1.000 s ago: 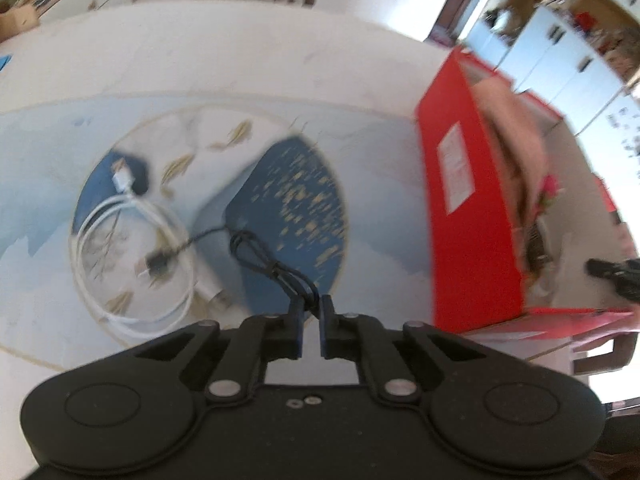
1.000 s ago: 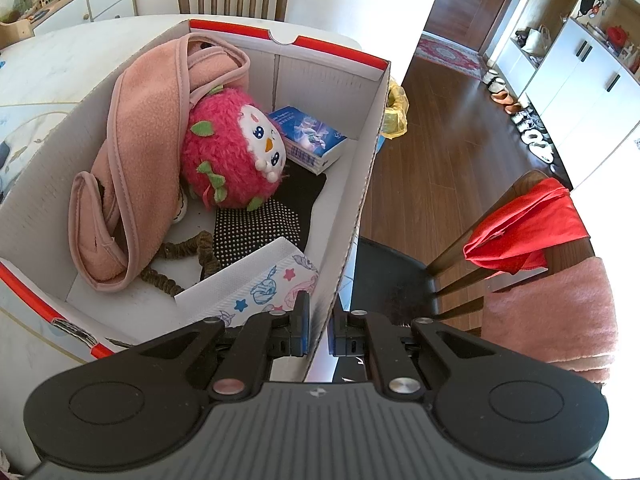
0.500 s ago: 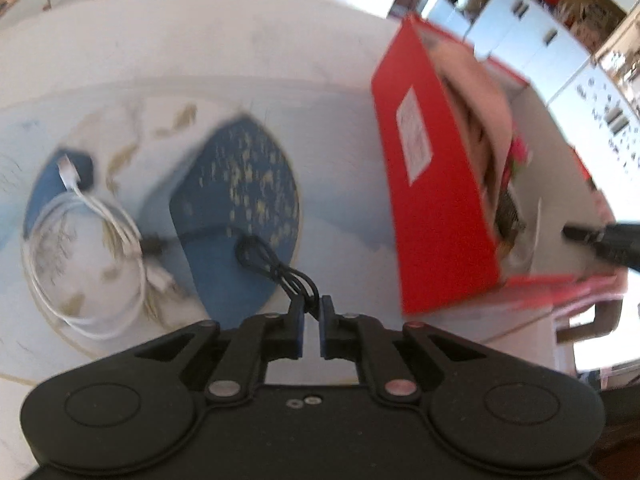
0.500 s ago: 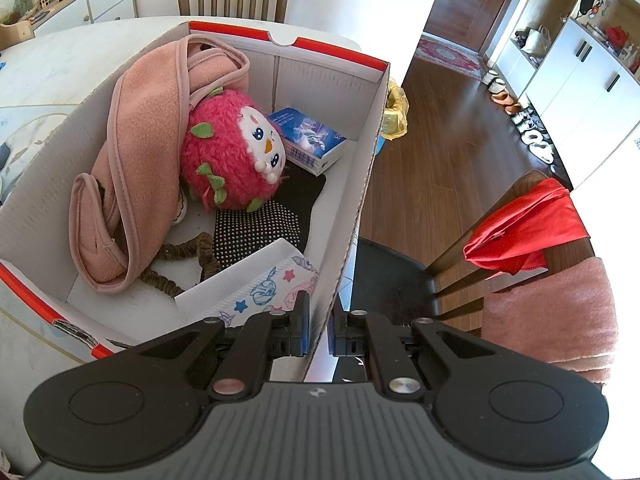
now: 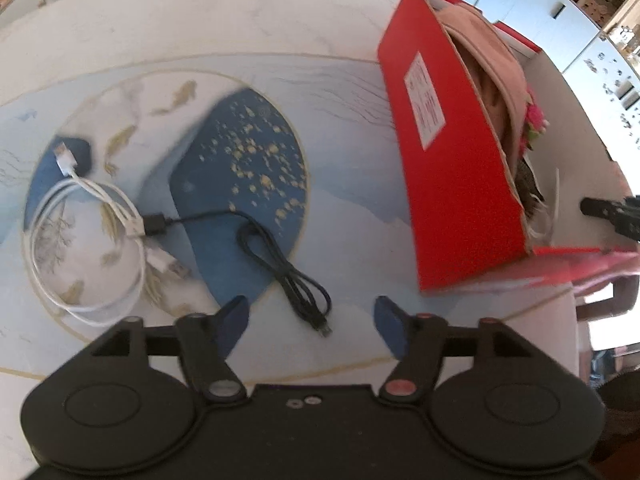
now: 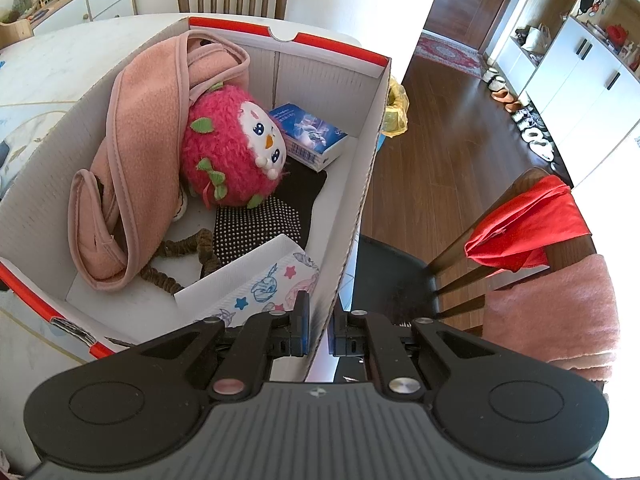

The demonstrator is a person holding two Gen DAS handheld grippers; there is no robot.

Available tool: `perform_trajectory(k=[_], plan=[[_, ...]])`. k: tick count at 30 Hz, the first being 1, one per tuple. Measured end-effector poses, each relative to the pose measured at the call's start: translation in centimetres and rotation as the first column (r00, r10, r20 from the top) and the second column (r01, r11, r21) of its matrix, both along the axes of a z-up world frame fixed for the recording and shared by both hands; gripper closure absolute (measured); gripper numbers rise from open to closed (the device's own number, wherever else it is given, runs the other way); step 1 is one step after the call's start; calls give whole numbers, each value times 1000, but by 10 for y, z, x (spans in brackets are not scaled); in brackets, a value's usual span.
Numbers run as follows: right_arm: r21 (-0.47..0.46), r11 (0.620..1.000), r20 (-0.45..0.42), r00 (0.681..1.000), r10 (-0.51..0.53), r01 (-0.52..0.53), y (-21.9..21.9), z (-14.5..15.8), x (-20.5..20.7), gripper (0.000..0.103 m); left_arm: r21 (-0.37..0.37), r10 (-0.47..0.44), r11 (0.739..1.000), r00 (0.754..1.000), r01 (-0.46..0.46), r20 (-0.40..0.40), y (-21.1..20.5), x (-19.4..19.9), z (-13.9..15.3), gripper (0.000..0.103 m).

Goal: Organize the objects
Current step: 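Close the left gripper on the black cable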

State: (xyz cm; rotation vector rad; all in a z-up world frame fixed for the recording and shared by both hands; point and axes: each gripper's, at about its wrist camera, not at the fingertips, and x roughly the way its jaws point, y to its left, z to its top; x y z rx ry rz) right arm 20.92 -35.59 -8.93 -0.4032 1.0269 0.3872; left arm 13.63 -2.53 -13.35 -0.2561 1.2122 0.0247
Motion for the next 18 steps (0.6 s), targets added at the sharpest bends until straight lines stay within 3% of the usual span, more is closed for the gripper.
perform_trajectory(k=[4, 10, 13, 15, 18], plan=[[1, 1000, -1, 1000, -1, 1, 0, -1, 0, 95, -2, 17, 1000, 999, -17, -27, 0, 9, -6, 35], [5, 1000, -2, 1000, -3, 3, -1, -1, -1, 95, 72, 9, 997, 998, -4, -57, -9, 18, -13, 47], [5, 1000, -2, 1000, -3, 3, -1, -1, -1, 95, 106, -2, 994, 998, 8, -57, -11, 19, -12, 56], [4, 1000, -2, 1000, -3, 3, 0, -1, -1, 95, 128, -3, 992, 999, 9, -53, -10, 18, -11, 73], [6, 1000, -3, 1000, -4, 4, -1, -1, -1, 95, 110, 13, 994, 999, -8, -47, -3, 16, -10, 86]])
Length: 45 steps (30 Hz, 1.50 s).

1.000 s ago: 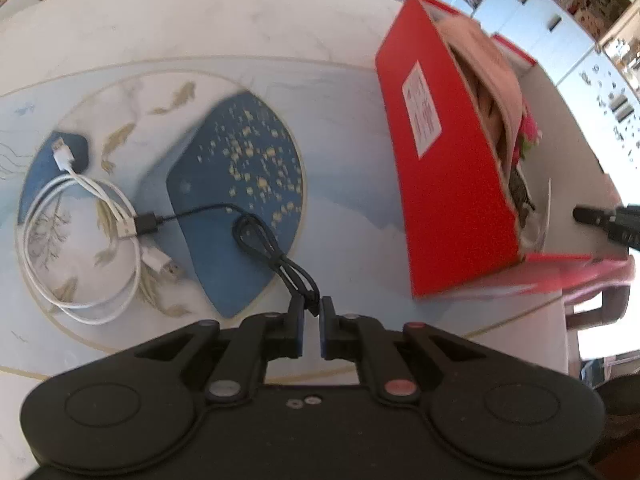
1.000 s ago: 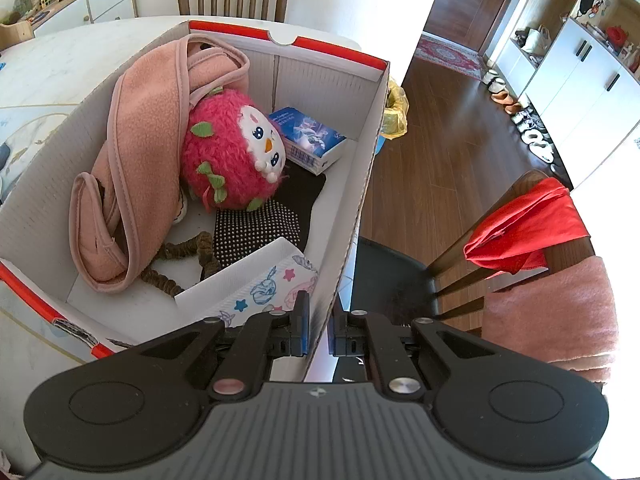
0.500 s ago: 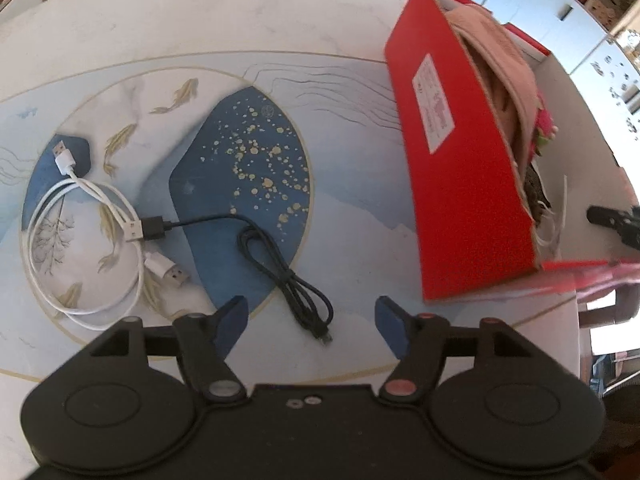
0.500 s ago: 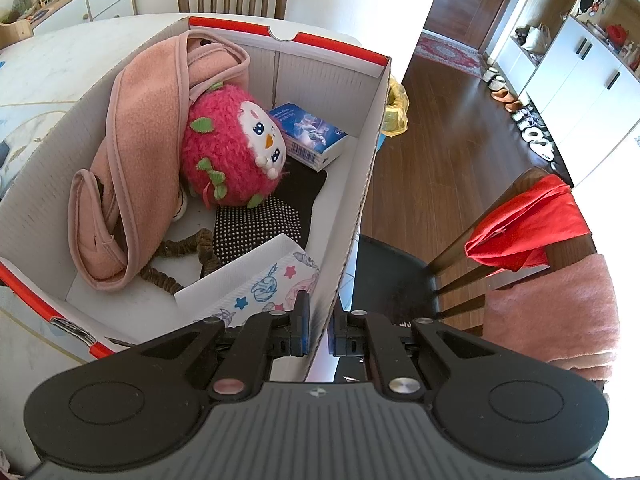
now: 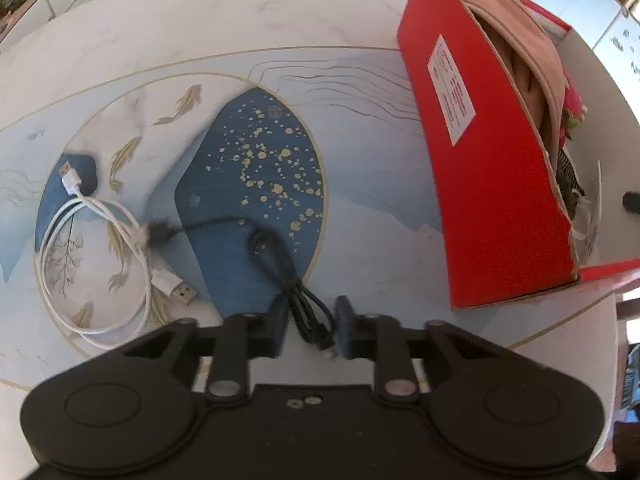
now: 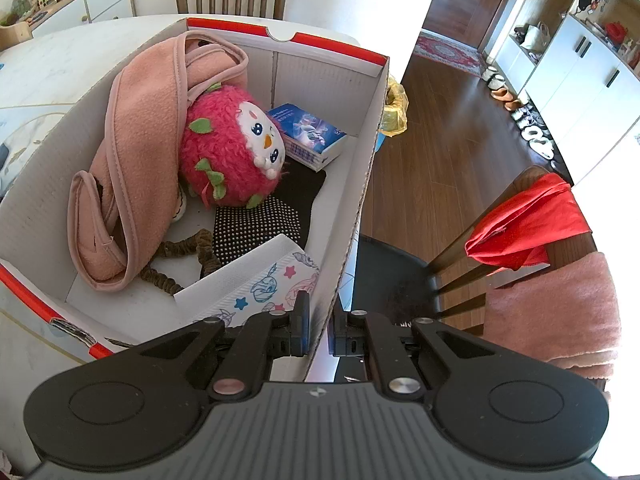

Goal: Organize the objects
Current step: 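Close the left gripper on the black cable, then lift the black cable and carry it over the box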

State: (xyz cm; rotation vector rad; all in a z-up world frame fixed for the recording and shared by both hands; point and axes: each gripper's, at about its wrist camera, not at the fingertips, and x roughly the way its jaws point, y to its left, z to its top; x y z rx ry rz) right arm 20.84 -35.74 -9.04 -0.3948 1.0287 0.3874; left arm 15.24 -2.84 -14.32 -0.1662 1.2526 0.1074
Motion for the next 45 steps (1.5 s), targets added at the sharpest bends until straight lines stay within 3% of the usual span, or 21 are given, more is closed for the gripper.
perform_trajectory(k=[3, 5, 14, 26, 35, 39, 45], plan=[[1, 1000, 0, 1000, -1, 1, 0, 0, 0, 95, 1, 12, 1000, 999, -12, 34, 5, -5, 5, 100], [0, 1000, 2, 1000, 0, 0, 0, 0, 0, 95, -1, 16, 1000, 998, -16, 61, 8, -6, 10, 102], [6, 1000, 12, 1000, 3, -3, -1, 0, -1, 95, -30, 48, 999, 986, -44, 158, 15, -10, 33, 103], [7, 1000, 19, 1000, 2, -2, -2, 2, -2, 95, -81, 51, 996, 930, -23, 364, 10, -2, 105, 103], [12, 1000, 18, 1000, 1, -1, -1, 2, -2, 95, -106, -69, 984, 864, 140, 499, -26, 20, 152, 103], [17, 1000, 17, 1000, 0, 0, -2, 2, -2, 95, -102, -156, 965, 844, 240, 512, -58, 36, 154, 103], [24, 1000, 15, 1000, 0, 0, -3, 1, -1, 95, -75, -273, 926, 791, 371, 547, -106, 61, 150, 103]])
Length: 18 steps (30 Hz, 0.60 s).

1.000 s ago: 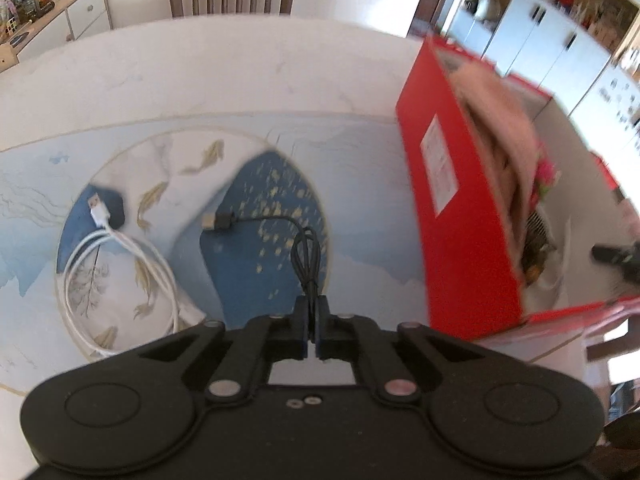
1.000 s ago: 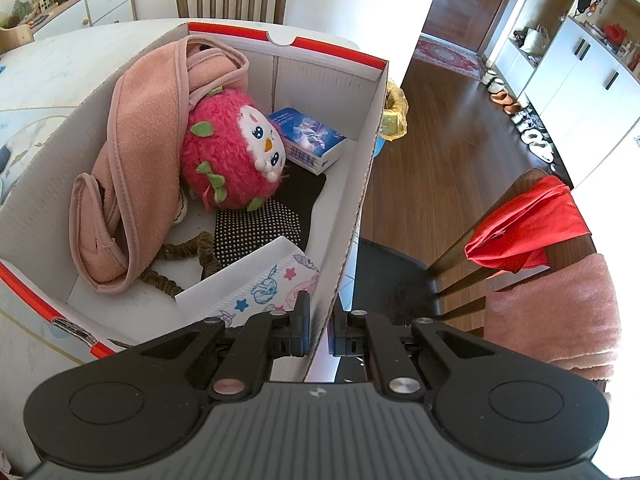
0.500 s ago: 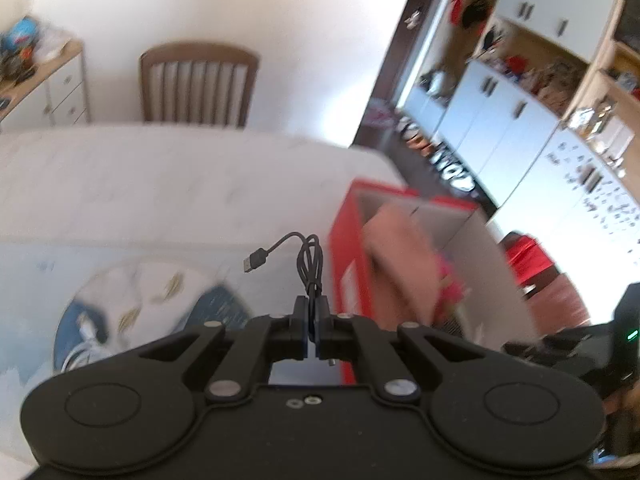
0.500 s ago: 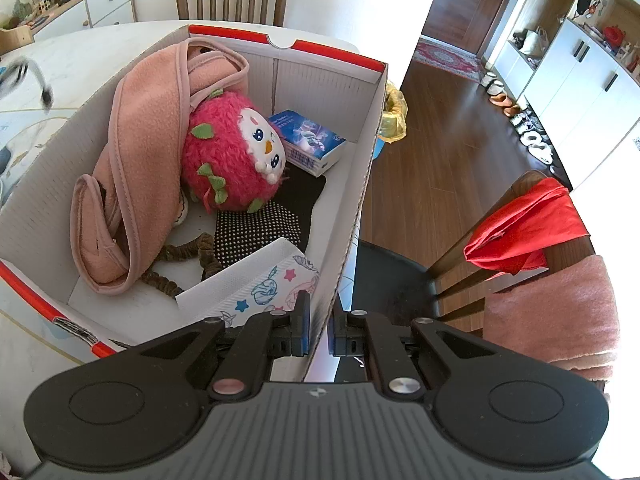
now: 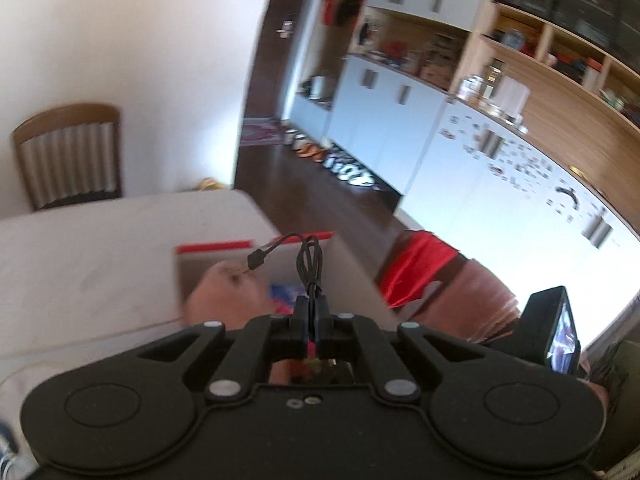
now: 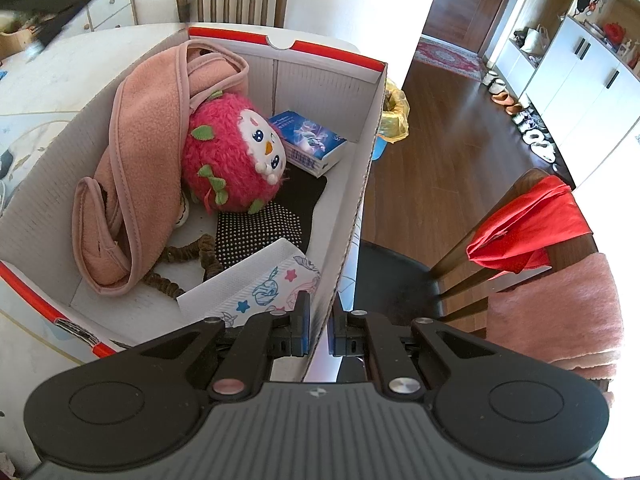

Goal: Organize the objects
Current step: 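Lift the black cable and carry it over the box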

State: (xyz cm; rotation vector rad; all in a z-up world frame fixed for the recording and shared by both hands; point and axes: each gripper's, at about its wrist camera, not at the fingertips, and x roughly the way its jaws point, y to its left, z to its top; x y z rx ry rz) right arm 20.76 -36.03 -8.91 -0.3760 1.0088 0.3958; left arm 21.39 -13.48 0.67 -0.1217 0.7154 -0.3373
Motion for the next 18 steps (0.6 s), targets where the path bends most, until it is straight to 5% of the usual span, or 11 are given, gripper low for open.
perform_trajectory(k=[9, 18], plan=[[18, 1000, -6, 1000, -2, 2, -3, 0, 1, 95, -11, -140, 990, 990, 139, -21, -46, 30, -35, 103], [26, 1000, -8, 1000, -9, 10, -6, 0, 2, 95, 24, -185, 981, 969, 191, -166, -64, 50, -90, 103]])
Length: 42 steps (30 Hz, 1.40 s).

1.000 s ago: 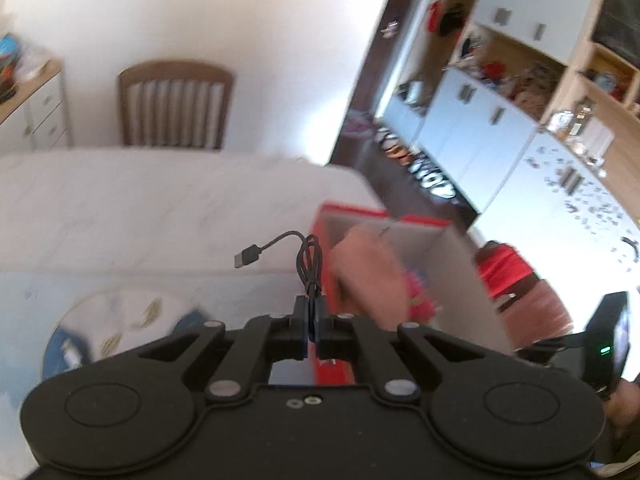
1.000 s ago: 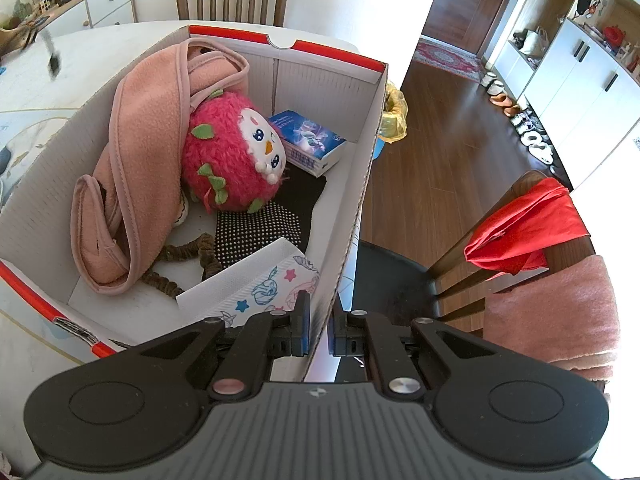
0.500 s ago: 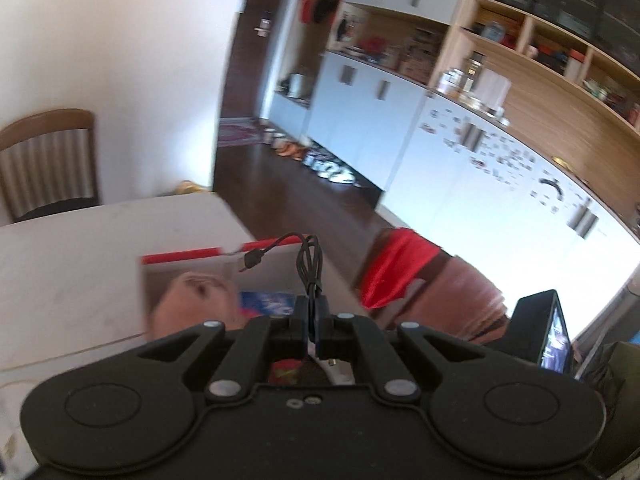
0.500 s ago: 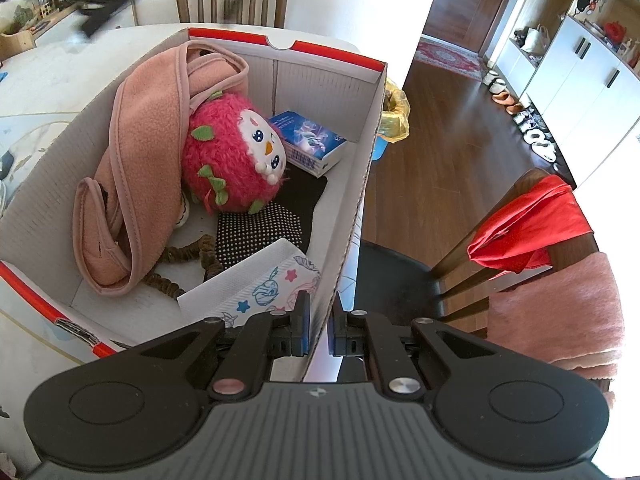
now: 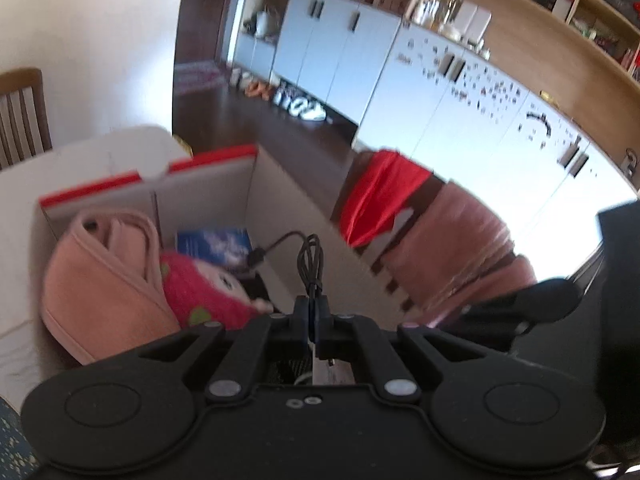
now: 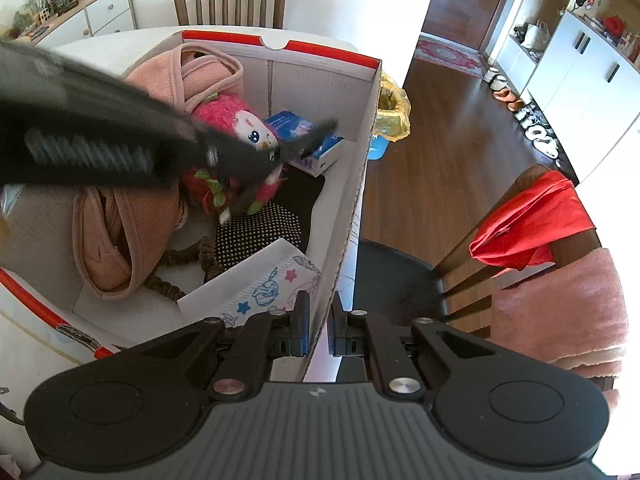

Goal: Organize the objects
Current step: 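Lift the black cable and carry it over the box, then lower the black cable into the box and open the left gripper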

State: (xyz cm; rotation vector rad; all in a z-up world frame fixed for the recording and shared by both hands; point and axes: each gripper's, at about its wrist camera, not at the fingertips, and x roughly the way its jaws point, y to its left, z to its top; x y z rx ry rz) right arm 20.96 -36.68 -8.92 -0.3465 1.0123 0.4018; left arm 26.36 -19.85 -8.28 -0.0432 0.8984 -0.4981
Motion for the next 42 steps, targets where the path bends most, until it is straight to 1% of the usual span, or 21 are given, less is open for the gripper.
perform_trajectory(k=[5, 8, 11, 13, 14, 18, 19, 21, 23, 29, 33, 37, 41, 42], plan=[[3, 1000, -2, 1000, -2, 2, -1, 0, 0, 95, 29, -42, 999, 995, 44, -89, -7, 2, -21, 103], [8, 1000, -5, 1000, -5, 5, -1, 1, 0, 95, 40, -54, 997, 988, 60, -143, -8, 3, -31, 103], [8, 1000, -6, 1000, -6, 6, -1, 1, 0, 95, 48, -57, 997, 982, 67, -179, -7, 2, -37, 102], [7, 1000, -6, 1000, -6, 6, -1, 1, 0, 95, 48, -64, 996, 975, 76, -213, -7, 3, -43, 100], [8, 1000, -6, 1000, -7, 7, -1, 1, 0, 95, 51, -69, 995, 973, 83, -222, -7, 2, -45, 97], [8, 1000, -6, 1000, -7, 7, -1, 1, -1, 95, 79, -59, 994, 970, 79, -235, -7, 2, -50, 88], [7, 1000, -6, 1000, -7, 7, -1, 1, -1, 95, 80, -56, 994, 970, 76, -236, -5, 1, -50, 87], [7, 1000, -6, 1000, -7, 7, -1, 1, -1, 95, 77, -44, 995, 971, 64, -235, -2, 0, -50, 78], [8, 1000, -6, 1000, -7, 7, -1, 1, -1, 95, 73, -37, 996, 973, 55, -230, 1, -1, -49, 72], [6, 1000, -6, 1000, -8, 8, -2, 1, 0, 95, 68, -22, 997, 978, 37, -209, 7, -7, -38, 66], [2, 1000, -4, 1000, -8, 8, -3, 0, 0, 95, 65, -9, 998, 985, 20, -175, 12, -14, -24, 61], [0, 1000, -4, 1000, -7, 7, -4, 0, 0, 95, 62, 17, 998, 990, -8, -141, 21, -22, -8, 58], [-7, 1000, -3, 1000, -6, 6, -5, 0, -1, 95, 62, 55, 997, 993, -49, -100, 32, -28, 8, 51], [-8, 1000, -2, 1000, -6, 6, -5, 0, -1, 95, 60, 63, 997, 994, -58, -89, 36, -30, 12, 48]])
